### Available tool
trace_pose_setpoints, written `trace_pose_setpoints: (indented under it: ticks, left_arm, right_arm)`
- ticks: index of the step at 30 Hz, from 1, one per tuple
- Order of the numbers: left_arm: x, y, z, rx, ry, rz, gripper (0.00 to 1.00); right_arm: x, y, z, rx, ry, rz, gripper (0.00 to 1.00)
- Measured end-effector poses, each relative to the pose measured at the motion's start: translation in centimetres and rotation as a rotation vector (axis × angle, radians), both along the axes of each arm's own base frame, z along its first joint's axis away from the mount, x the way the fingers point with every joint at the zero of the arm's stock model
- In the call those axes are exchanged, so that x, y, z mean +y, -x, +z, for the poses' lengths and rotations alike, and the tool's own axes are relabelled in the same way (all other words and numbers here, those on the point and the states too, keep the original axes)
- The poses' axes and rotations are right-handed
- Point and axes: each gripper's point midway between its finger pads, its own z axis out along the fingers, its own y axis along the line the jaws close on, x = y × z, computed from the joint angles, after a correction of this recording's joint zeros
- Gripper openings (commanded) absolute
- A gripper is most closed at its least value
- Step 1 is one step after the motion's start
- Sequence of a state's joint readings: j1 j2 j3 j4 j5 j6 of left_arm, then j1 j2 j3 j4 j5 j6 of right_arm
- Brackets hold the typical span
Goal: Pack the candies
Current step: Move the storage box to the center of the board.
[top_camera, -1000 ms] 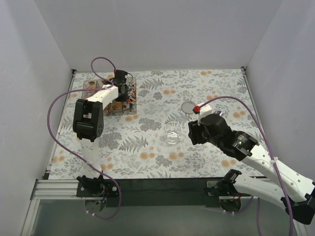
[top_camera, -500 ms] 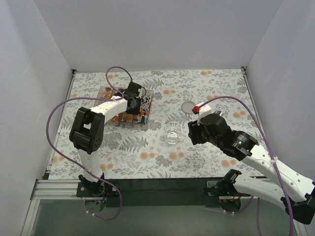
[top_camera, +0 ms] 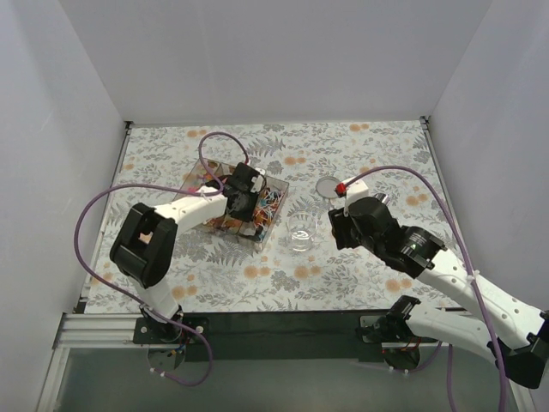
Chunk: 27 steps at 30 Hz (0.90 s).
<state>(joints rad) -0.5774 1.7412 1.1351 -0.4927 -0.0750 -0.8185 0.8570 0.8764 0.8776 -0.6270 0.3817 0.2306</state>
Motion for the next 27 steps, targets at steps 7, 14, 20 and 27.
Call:
trace_pose_setpoints:
  ticks: [7,14,20,27]
  left_arm:
    - [0.6,1.9,0.7,-0.004,0.012,-0.029,0.2]
    - [0.0,1.2,6.2,-0.141,0.115,0.011,0.44]
    - [0.6,1.0,12.2,-0.283,0.212,0.083,0.69]
    - [3.4,4.3,16.5,-0.441,0.329,0.133,0.81]
  right_arm:
    - [-1.0,-1.3,-1.0,0.026,0.039,-0.043,0.61]
    - [-4.9,-5.2,-0.9,0.074,-0.019,-0.195,0.61]
    - [-11.0,-9.5,-2.1,0.163,-0.106,-0.431,0.61]
    - [-17.7,-12.7,-6.2,0.327,-0.253,-0.658,0.59]
